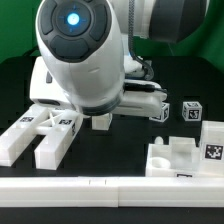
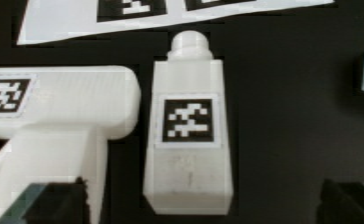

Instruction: Assemble chair

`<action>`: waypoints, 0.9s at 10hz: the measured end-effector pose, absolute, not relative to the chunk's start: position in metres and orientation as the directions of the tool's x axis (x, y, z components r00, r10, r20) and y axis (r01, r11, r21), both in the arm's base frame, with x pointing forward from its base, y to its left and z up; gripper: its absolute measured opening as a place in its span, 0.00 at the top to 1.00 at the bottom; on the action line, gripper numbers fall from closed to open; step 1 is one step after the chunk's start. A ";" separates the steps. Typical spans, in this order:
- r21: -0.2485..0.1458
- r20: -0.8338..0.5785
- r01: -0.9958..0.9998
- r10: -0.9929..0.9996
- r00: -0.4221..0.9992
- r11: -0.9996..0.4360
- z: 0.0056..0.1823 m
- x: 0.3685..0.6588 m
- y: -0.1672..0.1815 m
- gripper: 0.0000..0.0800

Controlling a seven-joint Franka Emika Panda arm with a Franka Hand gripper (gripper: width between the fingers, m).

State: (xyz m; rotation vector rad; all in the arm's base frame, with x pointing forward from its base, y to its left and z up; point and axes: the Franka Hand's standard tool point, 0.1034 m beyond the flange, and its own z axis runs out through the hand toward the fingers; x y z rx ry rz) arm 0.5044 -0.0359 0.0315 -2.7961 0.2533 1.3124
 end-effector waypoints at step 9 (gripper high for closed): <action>-0.003 -0.751 -0.141 -0.091 0.654 -0.990 0.008 0.496 -0.034 0.19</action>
Offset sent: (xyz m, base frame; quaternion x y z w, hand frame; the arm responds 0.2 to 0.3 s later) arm -0.0057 0.0176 -0.0079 0.0136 0.0132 -0.0603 0.9980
